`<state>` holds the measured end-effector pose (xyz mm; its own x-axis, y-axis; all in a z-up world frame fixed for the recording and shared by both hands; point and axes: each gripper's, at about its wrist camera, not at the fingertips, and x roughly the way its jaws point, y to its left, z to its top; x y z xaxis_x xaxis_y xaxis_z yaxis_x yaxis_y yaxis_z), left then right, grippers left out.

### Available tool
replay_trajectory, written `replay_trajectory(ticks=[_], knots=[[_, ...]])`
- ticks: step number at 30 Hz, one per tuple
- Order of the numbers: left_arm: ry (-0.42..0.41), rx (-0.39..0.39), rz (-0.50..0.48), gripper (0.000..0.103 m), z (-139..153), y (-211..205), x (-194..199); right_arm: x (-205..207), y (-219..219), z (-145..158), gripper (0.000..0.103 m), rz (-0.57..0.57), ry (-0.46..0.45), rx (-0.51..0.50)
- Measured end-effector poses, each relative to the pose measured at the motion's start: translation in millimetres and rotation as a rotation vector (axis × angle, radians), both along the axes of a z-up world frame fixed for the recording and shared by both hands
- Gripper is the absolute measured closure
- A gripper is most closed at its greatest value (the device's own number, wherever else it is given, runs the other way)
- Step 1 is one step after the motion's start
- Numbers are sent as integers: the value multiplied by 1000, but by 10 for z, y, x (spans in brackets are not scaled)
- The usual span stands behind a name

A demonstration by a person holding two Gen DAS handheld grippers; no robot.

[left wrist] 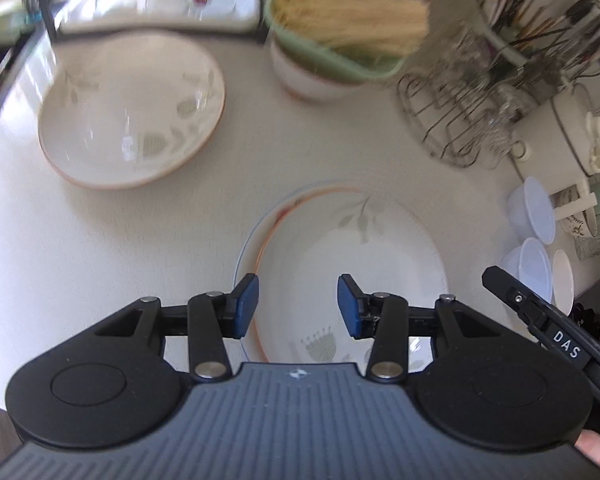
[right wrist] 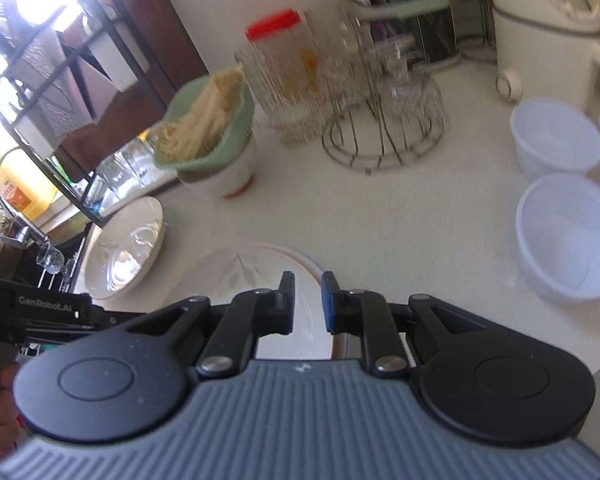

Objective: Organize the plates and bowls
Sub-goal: 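Lower the leaf-pattern plate onto the rose-pattern plate with both grippers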

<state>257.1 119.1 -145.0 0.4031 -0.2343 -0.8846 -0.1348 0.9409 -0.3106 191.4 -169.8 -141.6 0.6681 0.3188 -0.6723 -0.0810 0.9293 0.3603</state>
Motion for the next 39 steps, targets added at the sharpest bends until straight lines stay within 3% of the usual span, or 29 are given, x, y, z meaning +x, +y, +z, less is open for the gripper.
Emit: replay_trajectory(ticks=[16, 26, 39], knots=[[-232, 103, -58, 55, 758, -233, -346, -567, -151, 697, 85, 3, -152, -38], [-291, 112, -74, 54, 1056, -355, -735, -881, -199, 876, 85, -1, -210, -113], [-275, 104, -8, 53, 1004, -452, -1102, -1061, -329, 904, 85, 103, -211, -130]])
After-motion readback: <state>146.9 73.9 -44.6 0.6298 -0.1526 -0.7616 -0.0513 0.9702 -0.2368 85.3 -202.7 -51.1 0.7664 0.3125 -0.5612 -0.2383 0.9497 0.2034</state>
